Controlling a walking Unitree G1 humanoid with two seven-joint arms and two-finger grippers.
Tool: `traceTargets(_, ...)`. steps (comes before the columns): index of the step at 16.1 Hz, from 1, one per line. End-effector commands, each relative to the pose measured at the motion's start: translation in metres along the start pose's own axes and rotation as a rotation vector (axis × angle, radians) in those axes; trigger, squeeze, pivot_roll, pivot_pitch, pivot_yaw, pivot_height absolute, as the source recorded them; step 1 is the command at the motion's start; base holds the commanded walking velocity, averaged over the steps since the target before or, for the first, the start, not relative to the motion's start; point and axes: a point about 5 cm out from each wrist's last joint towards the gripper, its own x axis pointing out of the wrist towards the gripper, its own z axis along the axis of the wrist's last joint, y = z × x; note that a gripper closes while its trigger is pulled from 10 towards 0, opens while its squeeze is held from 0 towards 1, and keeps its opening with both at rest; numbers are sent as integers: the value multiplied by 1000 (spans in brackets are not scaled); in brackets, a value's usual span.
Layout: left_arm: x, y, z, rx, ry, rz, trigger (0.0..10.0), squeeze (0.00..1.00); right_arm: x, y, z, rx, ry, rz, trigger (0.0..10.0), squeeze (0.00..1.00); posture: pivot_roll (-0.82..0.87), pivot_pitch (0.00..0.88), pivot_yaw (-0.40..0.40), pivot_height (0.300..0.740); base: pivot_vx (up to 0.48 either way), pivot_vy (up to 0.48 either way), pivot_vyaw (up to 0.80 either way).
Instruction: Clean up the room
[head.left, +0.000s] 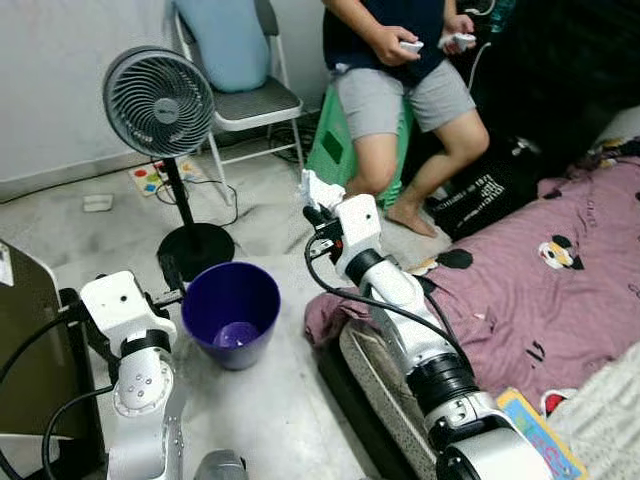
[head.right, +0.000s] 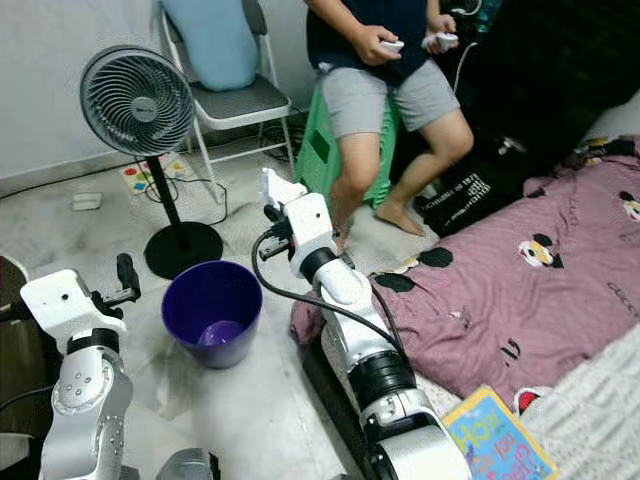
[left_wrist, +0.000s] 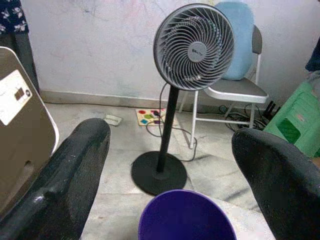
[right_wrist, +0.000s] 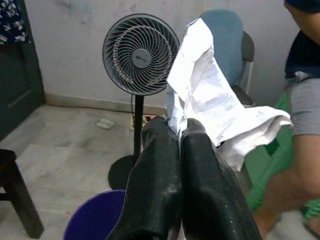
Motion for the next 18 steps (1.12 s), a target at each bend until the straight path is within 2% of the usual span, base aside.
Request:
traceTargets(1,-2,-4,3,-15,-16,-17,10000,0,-5,-15,-1,-12,-2,-60,10000,0,42,6,-103,740,0,0,0)
traceTargets(3,0,-9,1,-14,-5,-47,10000,0,-25,-40,-10,-40,30,-143,10000,0,10,7,-82,740,0,0,0)
traceTargets(5,5,-18,-1,-18,4,-92,10000,0,-36,-53,-12,-48,40,-193,10000,0,-39,5,-42,740,0,0,0)
traceTargets(8,14,-46,-3,-19,20,-214,10000,0,-45,-64,-8,-49,11,-290,10000,0,-122,0,38,740,0,0,0)
traceTargets(10,20,-53,-1,-14,16,-242,10000,0,-49,-63,-7,-48,3,-312,10000,0,-138,0,55,740,0,0,0)
traceTargets(12,23,-53,0,-16,11,-254,10000,0,-51,-59,-7,-60,2,-312,10000,0,-147,0,65,740,0,0,219)
traceTargets(18,19,-49,-4,-12,15,-270,10000,0,-49,-52,-8,-66,17,-286,10000,0,-117,0,47,740,0,0,800)
